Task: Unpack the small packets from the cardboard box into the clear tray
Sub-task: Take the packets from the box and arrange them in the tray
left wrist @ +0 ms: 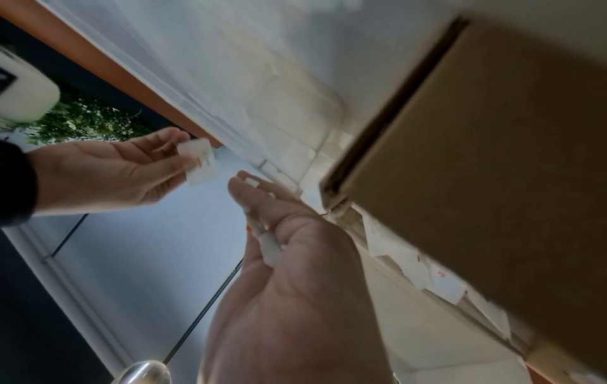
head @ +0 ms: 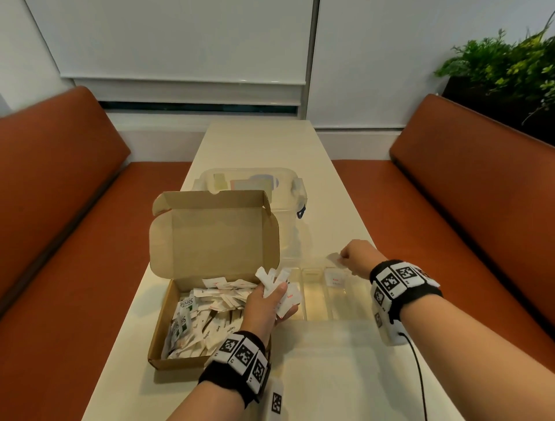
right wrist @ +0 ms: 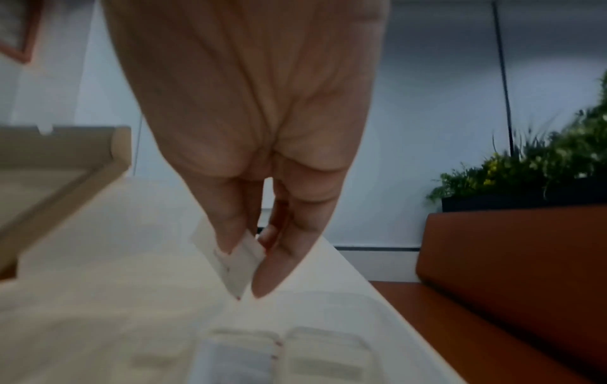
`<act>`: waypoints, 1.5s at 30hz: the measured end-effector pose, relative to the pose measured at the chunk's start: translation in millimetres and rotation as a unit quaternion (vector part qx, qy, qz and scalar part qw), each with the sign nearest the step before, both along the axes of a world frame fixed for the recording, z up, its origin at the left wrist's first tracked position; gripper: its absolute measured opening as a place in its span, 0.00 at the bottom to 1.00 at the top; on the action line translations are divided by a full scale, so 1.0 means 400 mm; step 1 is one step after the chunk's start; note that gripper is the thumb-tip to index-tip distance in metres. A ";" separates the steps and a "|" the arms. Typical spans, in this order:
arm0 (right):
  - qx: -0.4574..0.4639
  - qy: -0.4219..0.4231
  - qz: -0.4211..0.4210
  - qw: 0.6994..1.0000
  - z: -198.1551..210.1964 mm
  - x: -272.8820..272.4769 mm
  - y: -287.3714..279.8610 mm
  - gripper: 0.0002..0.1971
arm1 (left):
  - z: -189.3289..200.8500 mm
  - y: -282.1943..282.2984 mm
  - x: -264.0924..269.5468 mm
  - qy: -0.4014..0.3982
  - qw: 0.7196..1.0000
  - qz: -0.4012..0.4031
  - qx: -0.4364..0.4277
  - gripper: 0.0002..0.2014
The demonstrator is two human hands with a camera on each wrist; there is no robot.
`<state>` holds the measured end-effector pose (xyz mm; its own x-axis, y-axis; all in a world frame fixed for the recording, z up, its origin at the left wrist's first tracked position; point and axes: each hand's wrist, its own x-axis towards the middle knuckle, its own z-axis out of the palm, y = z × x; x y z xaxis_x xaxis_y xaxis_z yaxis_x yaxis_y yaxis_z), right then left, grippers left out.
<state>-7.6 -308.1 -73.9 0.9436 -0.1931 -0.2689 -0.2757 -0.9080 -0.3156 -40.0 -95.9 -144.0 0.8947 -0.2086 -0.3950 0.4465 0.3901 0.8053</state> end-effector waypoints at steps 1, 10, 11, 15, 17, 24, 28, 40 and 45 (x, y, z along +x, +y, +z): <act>-0.025 0.006 0.008 1.000 -0.002 0.002 -0.007 0.13 | -0.001 0.000 0.001 -0.002 1.000 -0.002 0.001 0.10; -0.141 0.050 0.063 0.987 -0.045 0.032 0.014 0.09 | -0.009 0.002 0.013 0.002 1.000 -0.007 0.012 0.15; -0.151 0.053 0.068 0.985 -0.046 0.037 0.020 0.10 | -0.010 0.002 0.013 0.002 1.000 -0.008 0.013 0.15; -0.168 0.059 0.080 0.981 -0.049 0.055 0.037 0.13 | -0.014 0.003 0.016 -0.001 1.000 -0.010 0.019 0.13; -0.169 0.070 0.084 0.980 -0.054 0.058 0.040 0.13 | -0.016 0.003 0.019 -0.003 1.000 -0.012 0.022 0.11; -0.166 0.090 0.093 0.978 -0.076 0.064 0.031 0.13 | -0.017 0.004 0.025 -0.003 1.000 -0.020 0.024 0.09; -0.169 0.086 0.099 0.977 -0.078 0.067 0.028 0.13 | -0.017 0.004 0.026 -0.001 1.000 -0.022 0.019 0.09; 0.168 0.044 0.097 0.980 -0.038 0.033 0.103 0.10 | -0.006 -0.003 0.020 -0.012 0.999 -0.008 0.046 0.14; 0.273 0.070 0.075 0.957 -0.049 0.007 0.125 0.13 | 0.005 -0.009 0.012 -0.020 0.999 -0.007 0.045 0.13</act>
<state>-4.7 -258.2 -93.7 0.8968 0.1476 -0.4170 -0.2289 -0.6519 -0.7230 -35.2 -99.6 -141.9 0.9077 -0.1868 -0.3758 0.4174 0.3094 0.8544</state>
